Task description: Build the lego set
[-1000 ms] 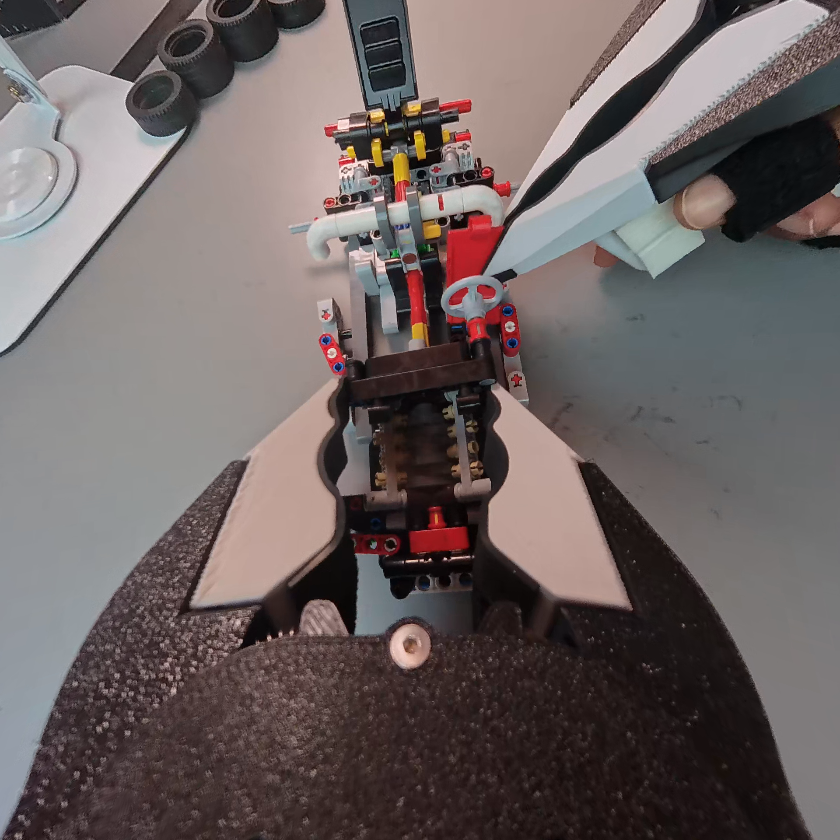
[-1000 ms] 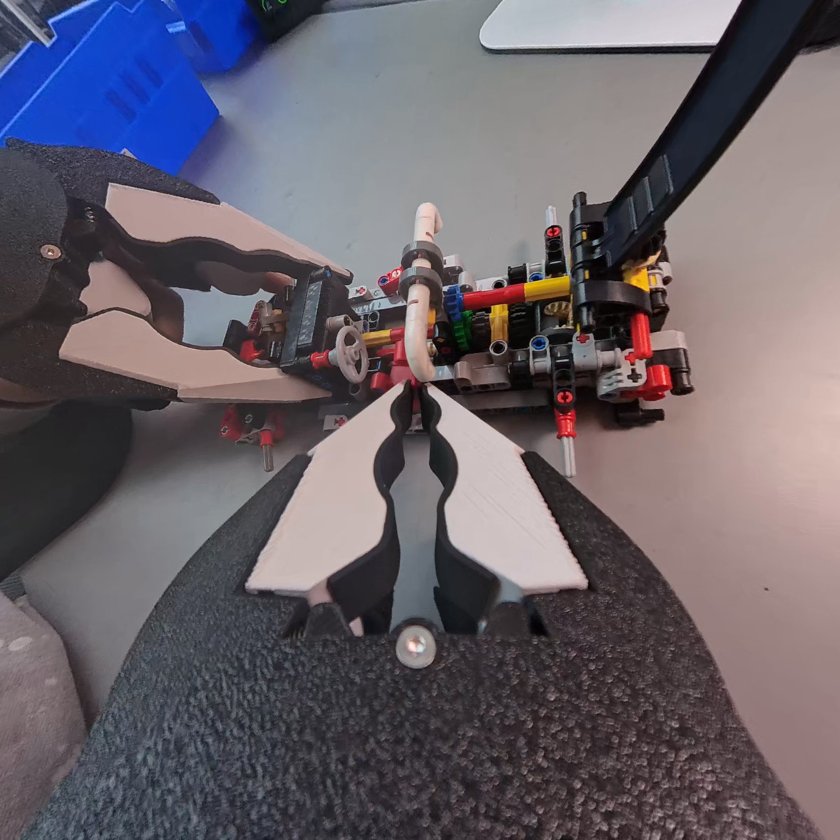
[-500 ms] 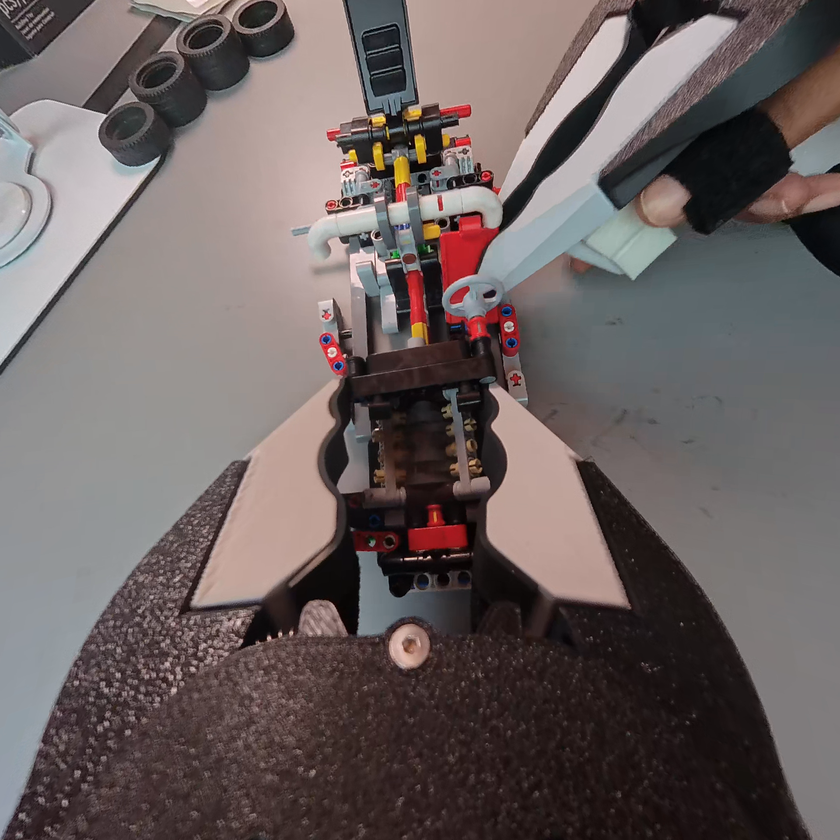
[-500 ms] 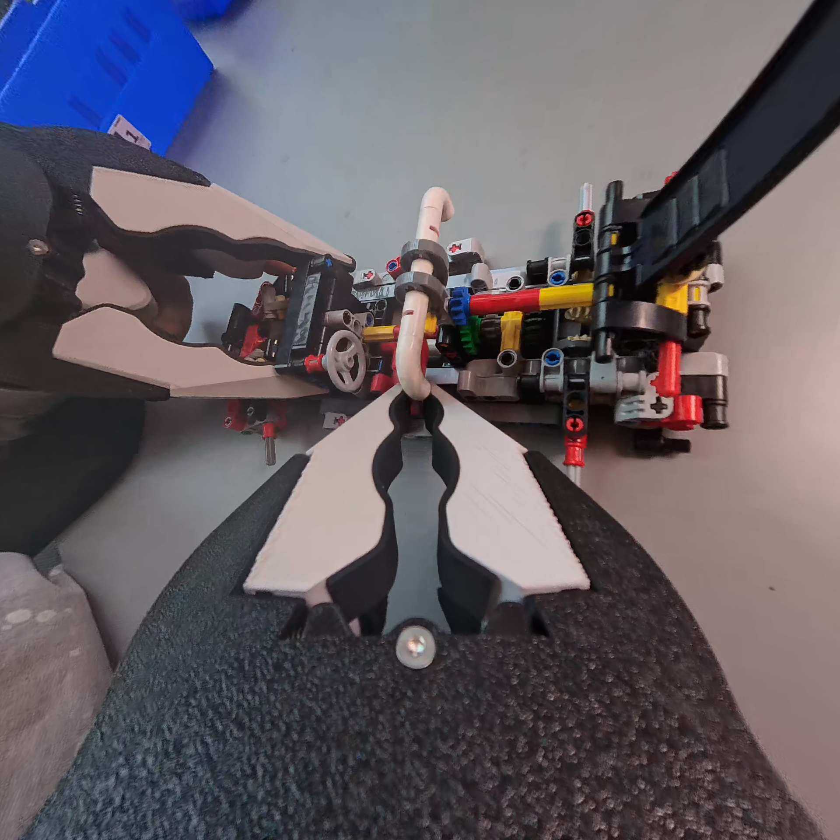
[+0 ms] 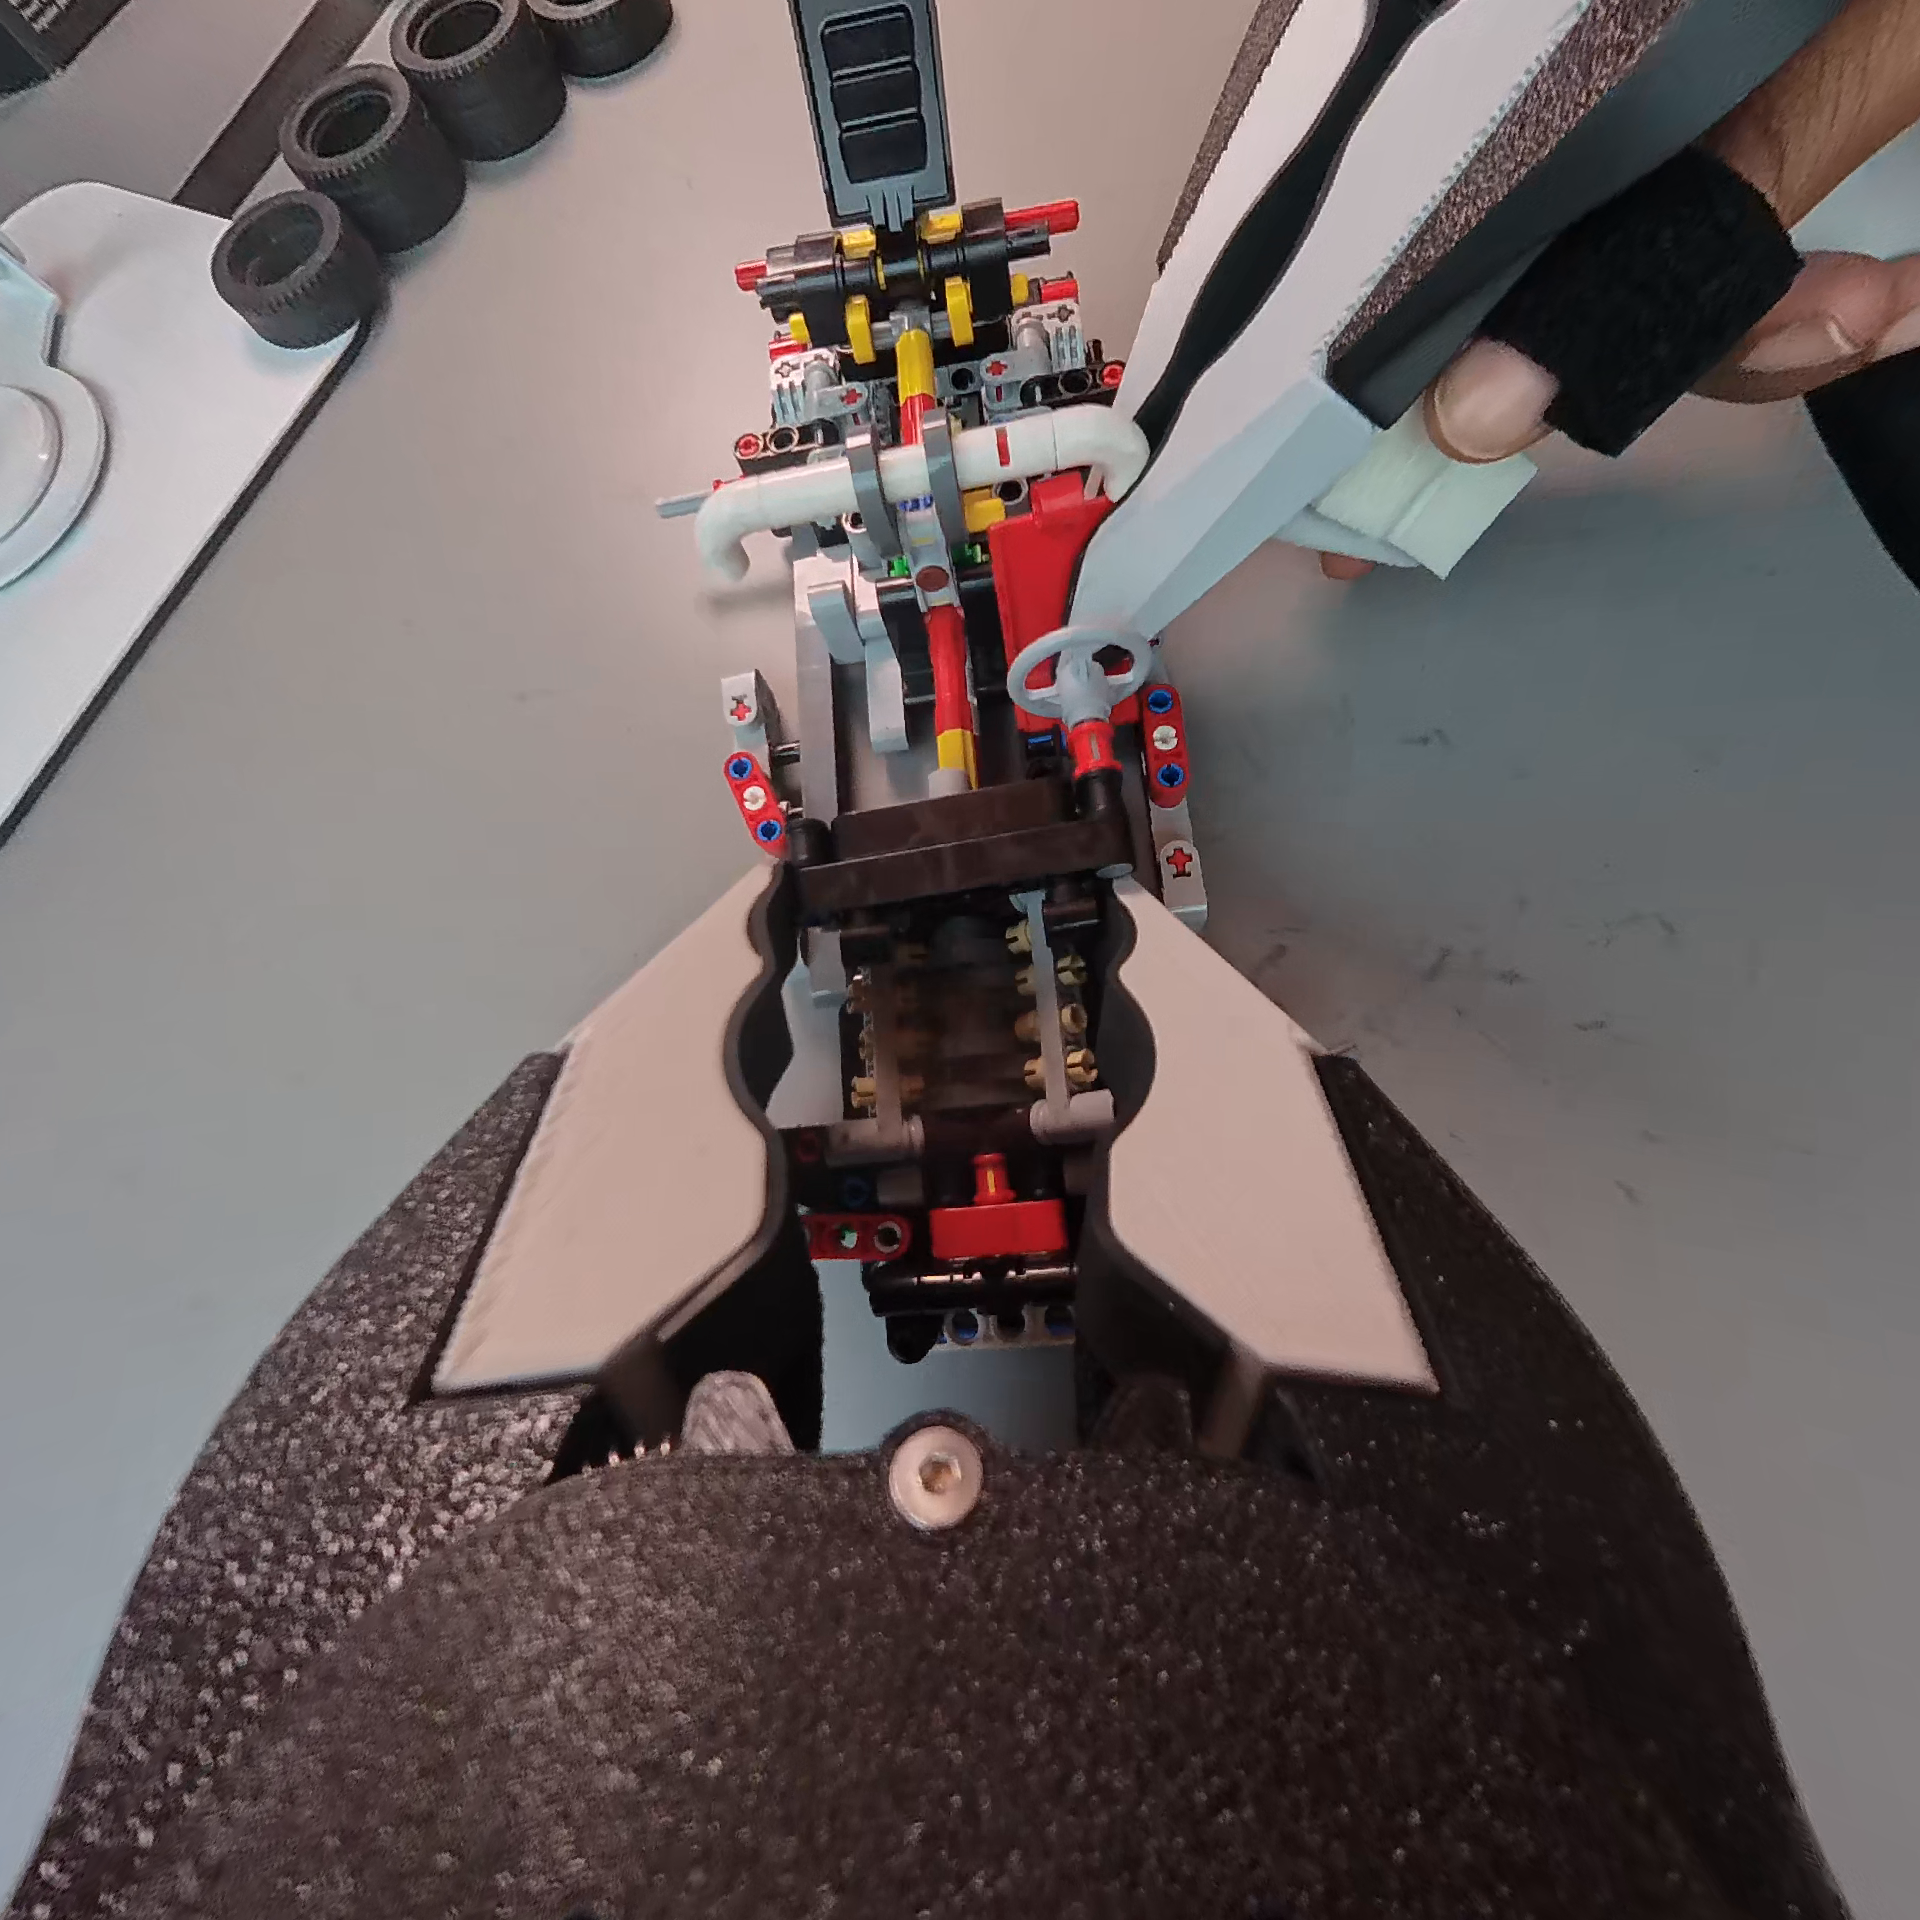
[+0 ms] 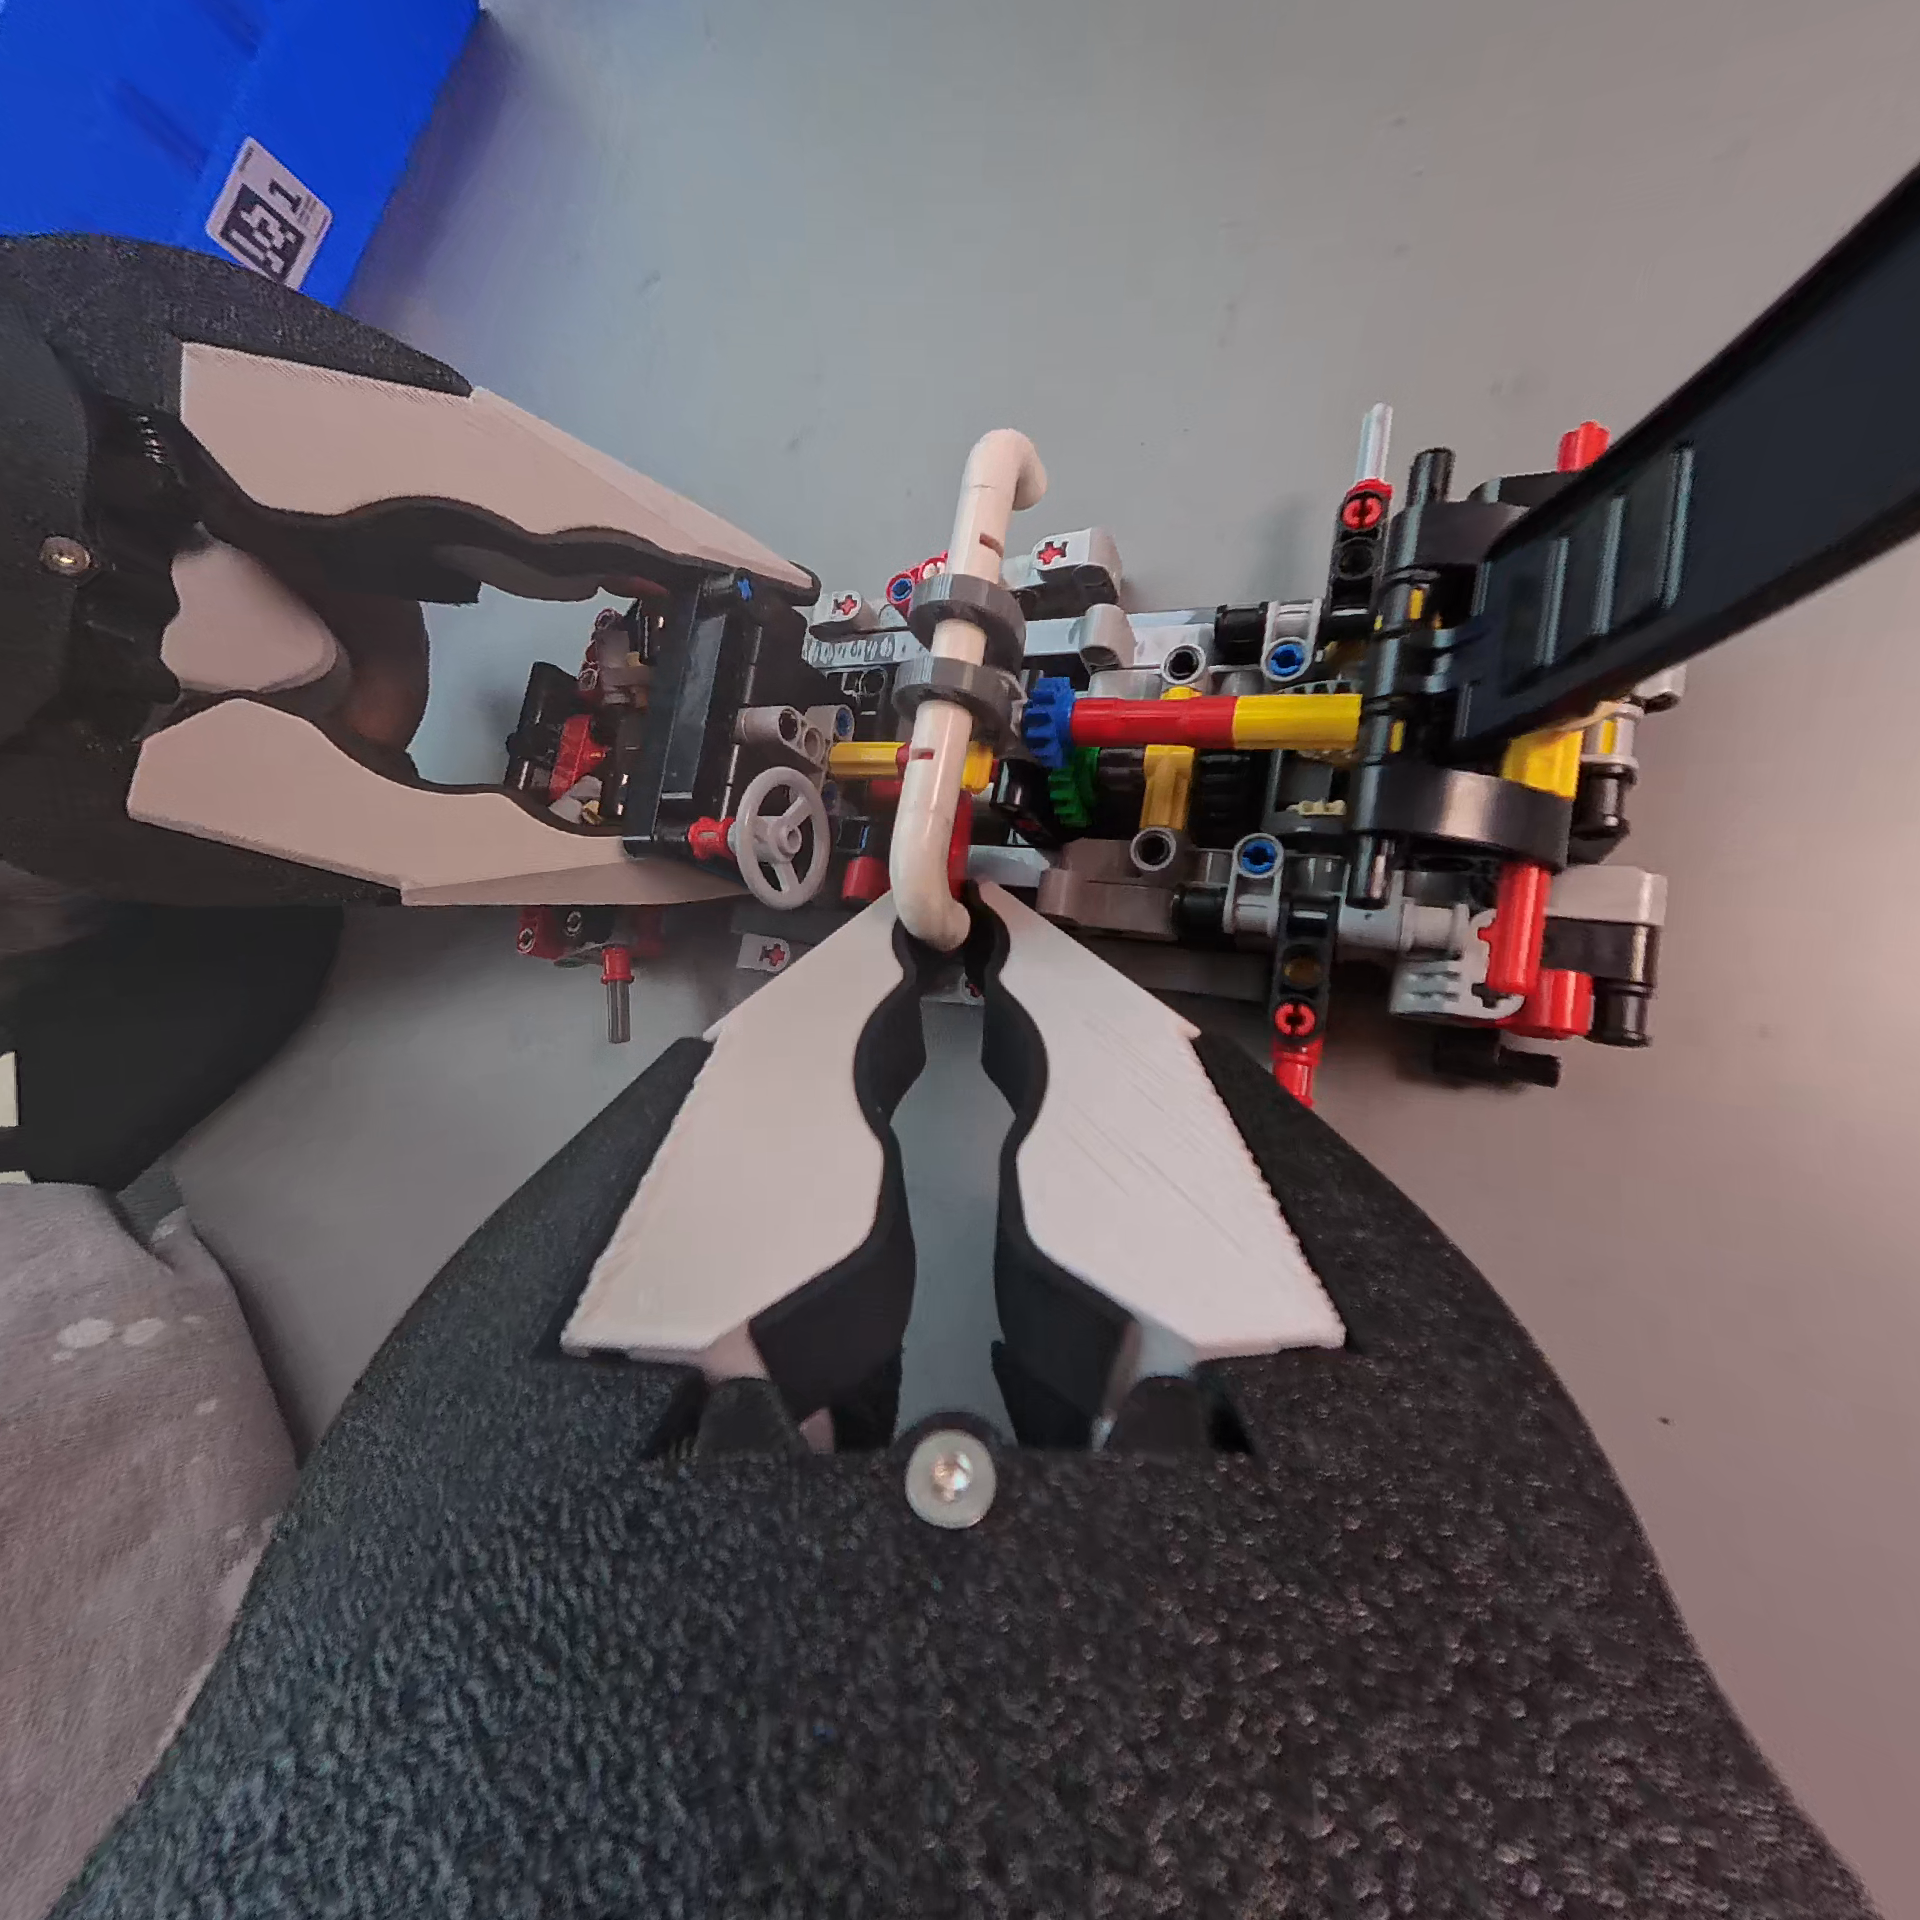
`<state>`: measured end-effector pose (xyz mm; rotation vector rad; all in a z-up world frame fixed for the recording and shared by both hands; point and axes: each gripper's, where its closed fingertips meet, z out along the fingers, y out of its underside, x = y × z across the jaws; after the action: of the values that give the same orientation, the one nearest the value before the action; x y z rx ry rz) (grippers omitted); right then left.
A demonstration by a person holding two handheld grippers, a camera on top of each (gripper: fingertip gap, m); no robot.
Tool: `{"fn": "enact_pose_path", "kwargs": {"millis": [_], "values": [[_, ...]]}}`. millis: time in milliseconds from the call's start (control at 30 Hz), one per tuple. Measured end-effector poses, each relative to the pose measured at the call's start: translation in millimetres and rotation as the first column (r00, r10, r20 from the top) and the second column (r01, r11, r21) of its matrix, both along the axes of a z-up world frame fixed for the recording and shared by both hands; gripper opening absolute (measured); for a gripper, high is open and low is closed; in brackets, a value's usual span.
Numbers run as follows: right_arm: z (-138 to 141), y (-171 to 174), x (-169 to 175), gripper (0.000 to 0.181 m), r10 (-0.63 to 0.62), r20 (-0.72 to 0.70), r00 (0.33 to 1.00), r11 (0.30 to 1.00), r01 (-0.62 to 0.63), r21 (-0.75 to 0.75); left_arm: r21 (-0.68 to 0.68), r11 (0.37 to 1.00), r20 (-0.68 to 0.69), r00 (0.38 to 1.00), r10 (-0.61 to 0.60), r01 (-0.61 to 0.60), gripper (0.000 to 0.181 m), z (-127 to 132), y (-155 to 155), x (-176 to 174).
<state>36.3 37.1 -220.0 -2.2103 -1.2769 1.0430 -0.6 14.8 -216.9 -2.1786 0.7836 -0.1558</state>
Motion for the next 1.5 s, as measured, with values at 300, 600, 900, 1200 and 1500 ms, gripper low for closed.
{"fn": "enact_pose_path", "kwargs": {"millis": [300,600,900,1200,1500], "values": [[0,-10,9,0.002,0.063,0.031,0.998,0.992,-0.06,-0.107,0.025,1.0,0.0,1.0,0.013,-0.013,0.056,1,2,-1],[26,-12,22,0.002,0.006,-0.052,0.999,0.997,-0.01,-0.075,0.032,0.999,0.001,1.0,0.001,-0.001,0.058,1,7,-10],[86,-14,14,0.002,0.089,-0.385,0.919,0.995,-0.068,0.068,0.026,0.977,0.102,0.972,-0.211,0.21,0.085,8,10,9],[128,-29,-14,0.002,0.209,-0.53,0.822,0.972,-0.115,0.204,0.302,0.937,0.396,0.871,-0.29,0.175,0.052,102,-23,17],[128,-53,-44,0.002,0.405,-0.458,0.791,0.883,-0.208,0.421,0.231,0.972,0.586,0.792,-0.17,0.038,0.018,119,-39,11]]}}
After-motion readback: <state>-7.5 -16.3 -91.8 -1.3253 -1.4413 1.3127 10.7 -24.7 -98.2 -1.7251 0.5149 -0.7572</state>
